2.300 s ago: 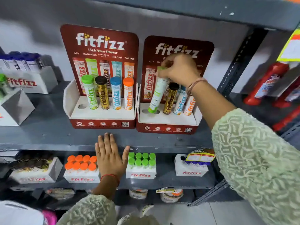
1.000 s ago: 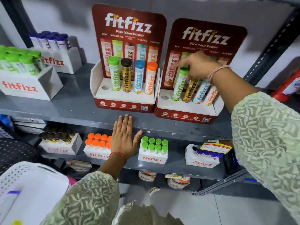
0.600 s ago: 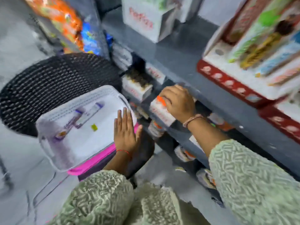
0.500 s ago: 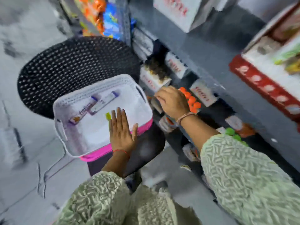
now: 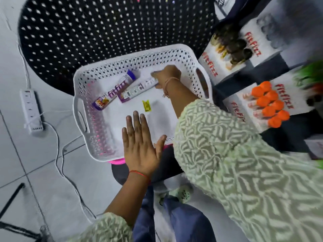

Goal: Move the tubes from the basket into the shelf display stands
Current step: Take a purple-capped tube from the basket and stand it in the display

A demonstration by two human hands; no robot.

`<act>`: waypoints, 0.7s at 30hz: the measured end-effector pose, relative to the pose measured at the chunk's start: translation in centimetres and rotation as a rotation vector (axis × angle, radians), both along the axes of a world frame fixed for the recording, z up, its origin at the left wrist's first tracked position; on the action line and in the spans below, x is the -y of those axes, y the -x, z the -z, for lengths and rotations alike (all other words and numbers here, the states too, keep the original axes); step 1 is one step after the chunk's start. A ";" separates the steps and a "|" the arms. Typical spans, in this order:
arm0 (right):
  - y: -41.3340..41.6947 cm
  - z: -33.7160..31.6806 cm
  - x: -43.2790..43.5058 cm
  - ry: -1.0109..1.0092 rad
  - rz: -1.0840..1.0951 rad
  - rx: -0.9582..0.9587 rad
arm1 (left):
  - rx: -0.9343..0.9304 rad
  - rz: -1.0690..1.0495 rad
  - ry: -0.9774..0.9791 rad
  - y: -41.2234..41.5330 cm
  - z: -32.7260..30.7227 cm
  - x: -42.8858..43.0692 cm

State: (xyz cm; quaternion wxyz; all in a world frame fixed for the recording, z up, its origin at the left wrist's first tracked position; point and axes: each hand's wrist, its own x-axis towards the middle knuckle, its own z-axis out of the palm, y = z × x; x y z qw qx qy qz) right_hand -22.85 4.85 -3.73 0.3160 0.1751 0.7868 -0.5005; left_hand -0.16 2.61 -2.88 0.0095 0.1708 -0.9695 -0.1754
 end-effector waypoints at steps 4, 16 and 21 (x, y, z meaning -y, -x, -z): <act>-2.3 -2.7 -3.9 0.221 0.153 -0.004 | 0.047 0.030 -0.018 -0.1 -0.2 0.2; -16.2 -29.6 -32.0 -0.336 0.439 -0.719 | -0.152 0.511 -0.272 5.1 -11.3 -15.4; -21.6 -39.2 -42.1 -0.543 0.636 -0.792 | -0.349 0.849 -0.339 5.8 -17.8 -27.9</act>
